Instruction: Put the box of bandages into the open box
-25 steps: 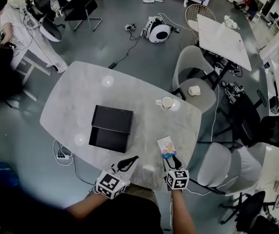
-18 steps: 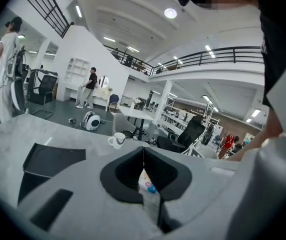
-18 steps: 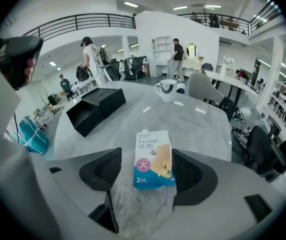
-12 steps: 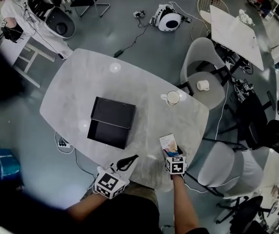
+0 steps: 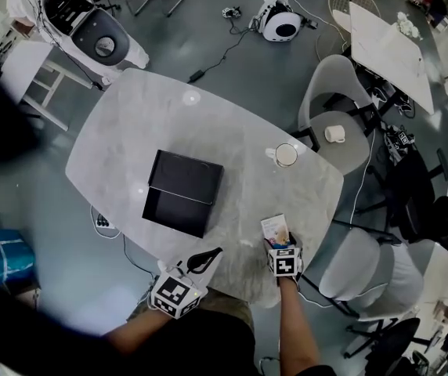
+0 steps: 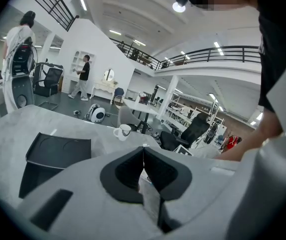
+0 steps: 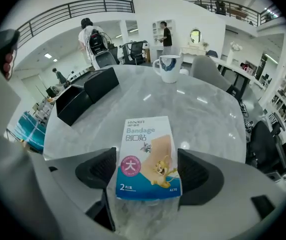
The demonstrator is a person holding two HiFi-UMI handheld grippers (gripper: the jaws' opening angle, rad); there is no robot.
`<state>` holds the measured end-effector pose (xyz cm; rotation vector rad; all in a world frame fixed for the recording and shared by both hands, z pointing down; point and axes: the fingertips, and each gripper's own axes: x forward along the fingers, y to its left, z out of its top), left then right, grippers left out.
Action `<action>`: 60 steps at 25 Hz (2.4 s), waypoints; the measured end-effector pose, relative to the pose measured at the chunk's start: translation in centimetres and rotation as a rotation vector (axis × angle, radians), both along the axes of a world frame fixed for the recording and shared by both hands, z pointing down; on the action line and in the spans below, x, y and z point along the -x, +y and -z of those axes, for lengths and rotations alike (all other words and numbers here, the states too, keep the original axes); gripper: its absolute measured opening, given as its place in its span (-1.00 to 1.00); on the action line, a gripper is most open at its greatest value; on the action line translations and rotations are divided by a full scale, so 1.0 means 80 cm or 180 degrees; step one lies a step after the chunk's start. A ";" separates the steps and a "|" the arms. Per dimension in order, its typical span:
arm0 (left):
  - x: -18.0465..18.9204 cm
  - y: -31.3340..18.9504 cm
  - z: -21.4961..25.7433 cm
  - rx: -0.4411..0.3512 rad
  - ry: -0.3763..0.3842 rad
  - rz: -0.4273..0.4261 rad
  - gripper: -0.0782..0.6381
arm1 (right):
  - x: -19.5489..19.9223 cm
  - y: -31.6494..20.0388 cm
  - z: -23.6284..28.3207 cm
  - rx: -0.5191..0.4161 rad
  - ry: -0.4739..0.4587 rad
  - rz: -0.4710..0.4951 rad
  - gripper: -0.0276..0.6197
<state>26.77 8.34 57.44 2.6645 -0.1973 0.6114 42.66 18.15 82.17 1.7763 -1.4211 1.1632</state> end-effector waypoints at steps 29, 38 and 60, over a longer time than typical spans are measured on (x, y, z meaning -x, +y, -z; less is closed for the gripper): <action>0.065 -0.020 0.018 0.0021 0.0178 0.0107 -0.74 | 0.037 -0.016 0.085 -0.0146 0.0365 0.0198 0.12; 0.130 -0.057 0.037 0.0026 0.0392 0.0026 -0.73 | 0.119 -0.078 0.172 -0.0473 0.0508 0.0190 0.12; 0.395 -0.188 0.066 0.0006 0.0806 0.0267 -0.74 | 0.420 -0.287 0.217 -0.0472 0.0842 0.1094 0.12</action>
